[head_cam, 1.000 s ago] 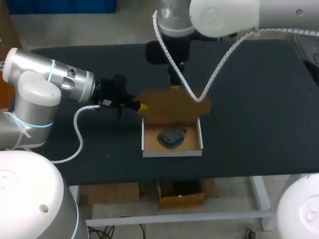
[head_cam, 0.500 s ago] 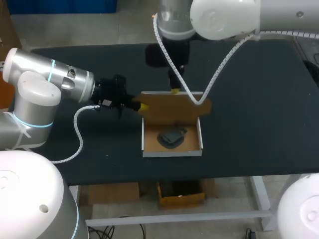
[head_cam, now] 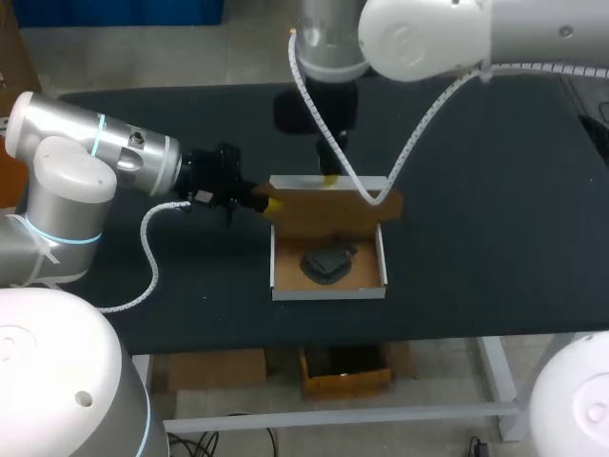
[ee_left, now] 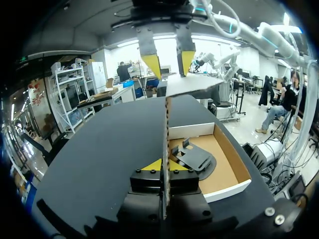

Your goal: Assemble the packaging by folding the flat box into shape, placing the metal phone stand inside, and closing the box properly

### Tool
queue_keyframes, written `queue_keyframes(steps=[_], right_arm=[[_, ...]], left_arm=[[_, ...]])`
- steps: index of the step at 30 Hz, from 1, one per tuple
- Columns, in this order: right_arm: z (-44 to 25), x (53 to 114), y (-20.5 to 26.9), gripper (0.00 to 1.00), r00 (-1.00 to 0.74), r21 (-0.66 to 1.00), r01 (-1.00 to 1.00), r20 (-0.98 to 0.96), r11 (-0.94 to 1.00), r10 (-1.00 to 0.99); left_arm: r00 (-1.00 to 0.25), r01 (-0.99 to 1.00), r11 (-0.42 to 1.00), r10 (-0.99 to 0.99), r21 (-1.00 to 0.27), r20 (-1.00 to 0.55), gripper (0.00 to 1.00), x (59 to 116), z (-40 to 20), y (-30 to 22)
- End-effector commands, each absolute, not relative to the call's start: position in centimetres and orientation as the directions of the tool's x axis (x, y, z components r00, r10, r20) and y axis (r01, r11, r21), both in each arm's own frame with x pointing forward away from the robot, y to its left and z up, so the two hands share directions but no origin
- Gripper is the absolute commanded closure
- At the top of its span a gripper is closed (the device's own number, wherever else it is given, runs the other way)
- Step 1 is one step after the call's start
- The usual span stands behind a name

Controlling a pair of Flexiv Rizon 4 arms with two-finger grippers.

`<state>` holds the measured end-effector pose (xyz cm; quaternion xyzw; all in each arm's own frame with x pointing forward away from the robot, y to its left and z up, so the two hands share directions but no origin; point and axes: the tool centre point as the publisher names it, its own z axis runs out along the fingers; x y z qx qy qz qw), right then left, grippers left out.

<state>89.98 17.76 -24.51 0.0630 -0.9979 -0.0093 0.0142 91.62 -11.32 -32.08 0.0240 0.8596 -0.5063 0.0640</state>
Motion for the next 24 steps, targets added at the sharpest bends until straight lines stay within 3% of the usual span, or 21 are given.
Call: queue_keyframes(steps=[1, 24], right_arm=[[-24.9, 90.2, 18.0, 0.69, -0.991, 0.017, -0.124, 0.040, 0.992, -0.125], [-26.6, 90.7, 18.2, 0.73, -0.988, 0.018, -0.123, 0.092, 0.992, -0.124]], left_arm=[[-0.990, 0.107, 0.484, -0.024, -0.868, -0.136, 1.00, 91.7, -32.1, -11.3], [-0.990, 0.107, 0.484, -0.024, -0.868, -0.136, 1.00, 91.7, -32.1, -11.3]])
